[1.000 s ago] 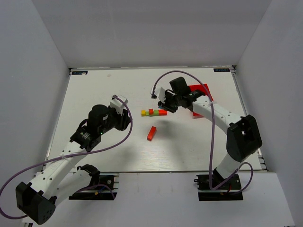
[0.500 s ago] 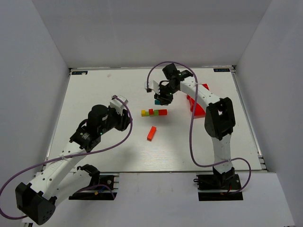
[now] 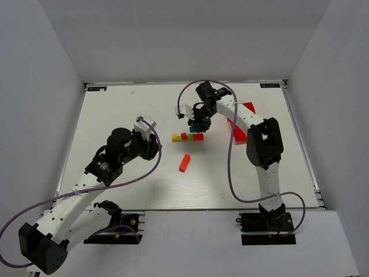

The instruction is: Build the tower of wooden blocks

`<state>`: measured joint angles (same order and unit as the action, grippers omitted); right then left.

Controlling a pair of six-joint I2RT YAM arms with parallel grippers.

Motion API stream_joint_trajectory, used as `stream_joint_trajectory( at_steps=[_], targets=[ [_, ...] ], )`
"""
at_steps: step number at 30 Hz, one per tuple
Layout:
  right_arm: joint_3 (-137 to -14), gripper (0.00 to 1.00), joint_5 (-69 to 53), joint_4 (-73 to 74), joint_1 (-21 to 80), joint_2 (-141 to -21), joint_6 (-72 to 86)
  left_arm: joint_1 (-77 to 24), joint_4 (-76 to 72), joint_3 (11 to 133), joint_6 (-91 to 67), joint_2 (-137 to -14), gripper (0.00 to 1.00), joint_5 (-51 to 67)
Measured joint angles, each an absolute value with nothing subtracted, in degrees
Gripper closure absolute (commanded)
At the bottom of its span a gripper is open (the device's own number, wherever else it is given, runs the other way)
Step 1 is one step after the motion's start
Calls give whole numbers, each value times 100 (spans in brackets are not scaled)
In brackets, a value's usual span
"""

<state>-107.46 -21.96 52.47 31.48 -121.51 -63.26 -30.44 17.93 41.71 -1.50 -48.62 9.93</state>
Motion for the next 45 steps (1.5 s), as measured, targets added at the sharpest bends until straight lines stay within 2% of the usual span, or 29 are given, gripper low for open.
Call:
stream_joint_trajectory(
  at_steps=[45],
  targets=[
    [-10698, 94, -1909, 5094, 3378, -12543, -6198, -3044, 1793, 4171, -150, -4862, 52, 996]
  ],
)
